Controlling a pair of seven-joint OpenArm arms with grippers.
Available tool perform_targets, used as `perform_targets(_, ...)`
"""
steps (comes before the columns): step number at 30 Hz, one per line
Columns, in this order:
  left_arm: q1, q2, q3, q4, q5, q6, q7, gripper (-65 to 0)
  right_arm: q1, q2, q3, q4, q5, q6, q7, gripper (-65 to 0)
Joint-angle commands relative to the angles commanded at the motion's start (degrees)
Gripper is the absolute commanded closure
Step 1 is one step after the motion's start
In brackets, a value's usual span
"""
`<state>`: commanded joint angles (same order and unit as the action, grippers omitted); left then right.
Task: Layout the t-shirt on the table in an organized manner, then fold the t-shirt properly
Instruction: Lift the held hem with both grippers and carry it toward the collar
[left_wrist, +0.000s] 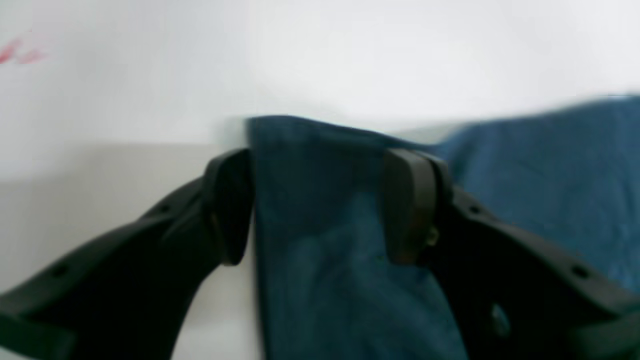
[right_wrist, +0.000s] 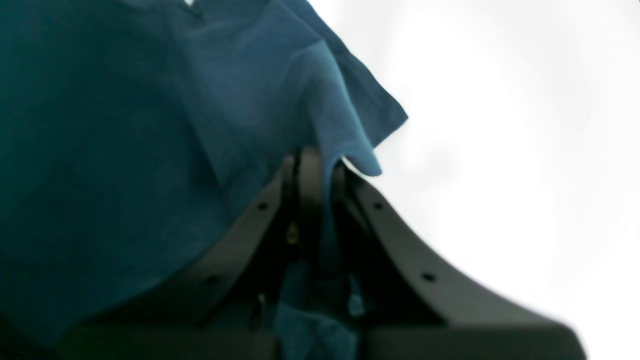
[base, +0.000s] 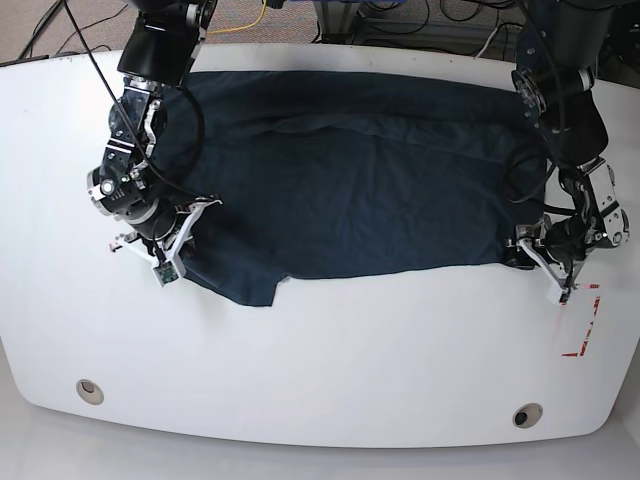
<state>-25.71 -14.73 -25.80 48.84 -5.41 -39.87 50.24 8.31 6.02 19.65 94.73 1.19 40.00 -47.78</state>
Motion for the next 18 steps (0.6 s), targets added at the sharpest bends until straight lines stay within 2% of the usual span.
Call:
perform_targets(6, 0.7, 0.0, 0.0, 0.0, 0.0, -0.1, 0.2, -35.6, -0.1, 0.0, 0.0, 0.0, 0.0, 0.00, 0.0, -0.2)
perform_targets(10, 0.8, 0.0, 0.0, 0.0, 0.0, -0.1, -0.3, -23.1, -0.1, 0.0, 0.0, 0.0, 0.0, 0.00, 0.0, -0.2)
perform_targets(11, 0.8, 0.0, 0.0, 0.0, 0.0, -0.1, -0.3, -16.0, -0.1, 0.0, 0.0, 0.0, 0.0, 0.00, 0.0, -0.2)
perform_targets(13, 0.8, 0.0, 0.0, 0.0, 0.0, -0.1, -0.4, -7.2, -0.1, 0.0, 0.0, 0.0, 0.0, 0.00, 0.0, -0.2)
perform_targets(15, 0.8, 0.1, 0.0, 0.0, 0.0, -0.1, -0.4, -1.7, -0.1, 0.0, 0.0, 0.0, 0.0, 0.00, 0.0, -0.2)
perform_targets(18, 0.8, 0.1, 0.0, 0.0, 0.0, -0.1, -0.4, -0.6, -0.1, 0.0, 0.0, 0.0, 0.0, 0.00, 0.0, -0.2)
